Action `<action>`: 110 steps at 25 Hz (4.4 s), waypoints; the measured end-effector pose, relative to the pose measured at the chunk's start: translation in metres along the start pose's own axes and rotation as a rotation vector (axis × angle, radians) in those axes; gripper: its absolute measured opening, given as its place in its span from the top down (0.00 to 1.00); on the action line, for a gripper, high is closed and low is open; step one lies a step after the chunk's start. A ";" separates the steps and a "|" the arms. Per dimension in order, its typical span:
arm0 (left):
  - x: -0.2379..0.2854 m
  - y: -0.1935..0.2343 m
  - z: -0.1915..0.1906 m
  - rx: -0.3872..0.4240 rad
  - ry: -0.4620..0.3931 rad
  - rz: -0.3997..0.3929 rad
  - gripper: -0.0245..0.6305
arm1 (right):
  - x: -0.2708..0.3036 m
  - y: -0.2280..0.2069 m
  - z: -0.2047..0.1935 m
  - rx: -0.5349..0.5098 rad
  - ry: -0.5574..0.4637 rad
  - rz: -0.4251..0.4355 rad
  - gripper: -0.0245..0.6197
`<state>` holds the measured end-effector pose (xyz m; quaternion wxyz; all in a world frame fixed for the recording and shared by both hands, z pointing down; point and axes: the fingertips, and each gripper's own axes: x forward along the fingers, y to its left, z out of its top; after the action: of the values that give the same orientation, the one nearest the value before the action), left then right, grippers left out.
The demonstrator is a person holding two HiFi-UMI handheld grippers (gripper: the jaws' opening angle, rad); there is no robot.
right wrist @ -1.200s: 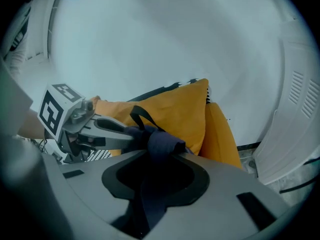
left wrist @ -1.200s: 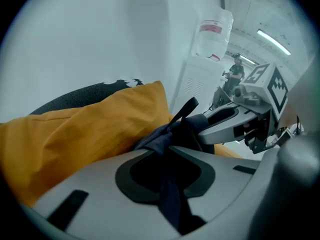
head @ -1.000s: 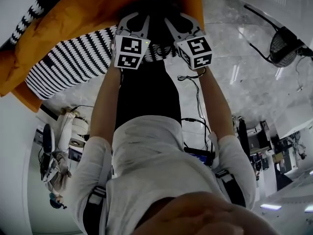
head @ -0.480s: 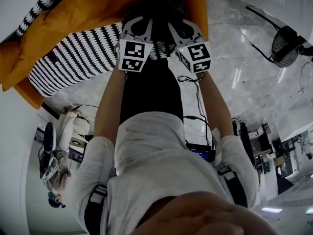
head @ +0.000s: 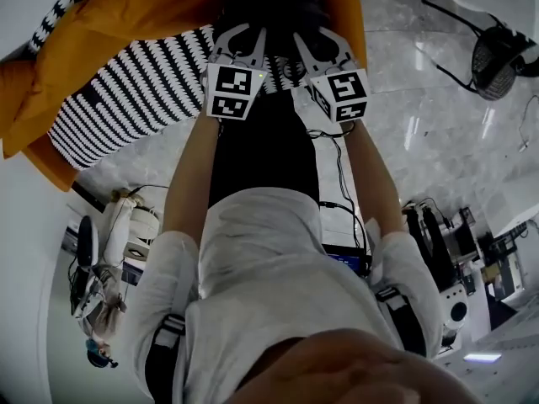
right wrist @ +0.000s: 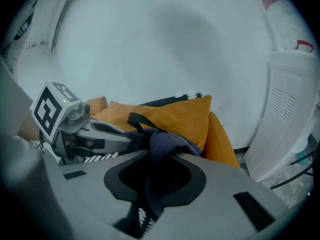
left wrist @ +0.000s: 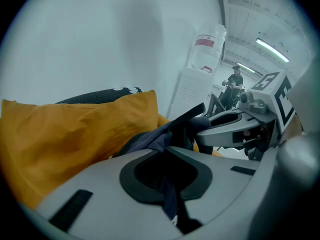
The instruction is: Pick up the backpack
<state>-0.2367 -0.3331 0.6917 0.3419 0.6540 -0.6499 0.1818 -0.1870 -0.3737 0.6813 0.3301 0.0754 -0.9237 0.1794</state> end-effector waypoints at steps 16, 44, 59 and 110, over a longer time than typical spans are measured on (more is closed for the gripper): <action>-0.123 -0.006 -0.074 -0.032 -0.062 -0.007 0.93 | -0.049 0.138 -0.033 -0.129 -0.025 -0.059 0.83; -0.180 -0.088 -0.168 -0.207 -0.067 0.211 0.93 | -0.138 0.204 -0.116 -0.192 -0.011 0.075 0.84; -0.218 -0.168 -0.198 -0.283 0.001 0.169 0.93 | -0.195 0.213 -0.144 -0.127 0.003 0.094 0.84; -0.431 -0.237 -0.012 -0.160 -0.489 0.492 0.94 | -0.387 0.313 0.033 -0.368 -0.446 0.229 0.85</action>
<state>-0.0420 -0.0310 0.3564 0.1724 0.4730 -0.8628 0.0454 0.0113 -0.0891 0.3228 0.1049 -0.0526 -0.9928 0.0242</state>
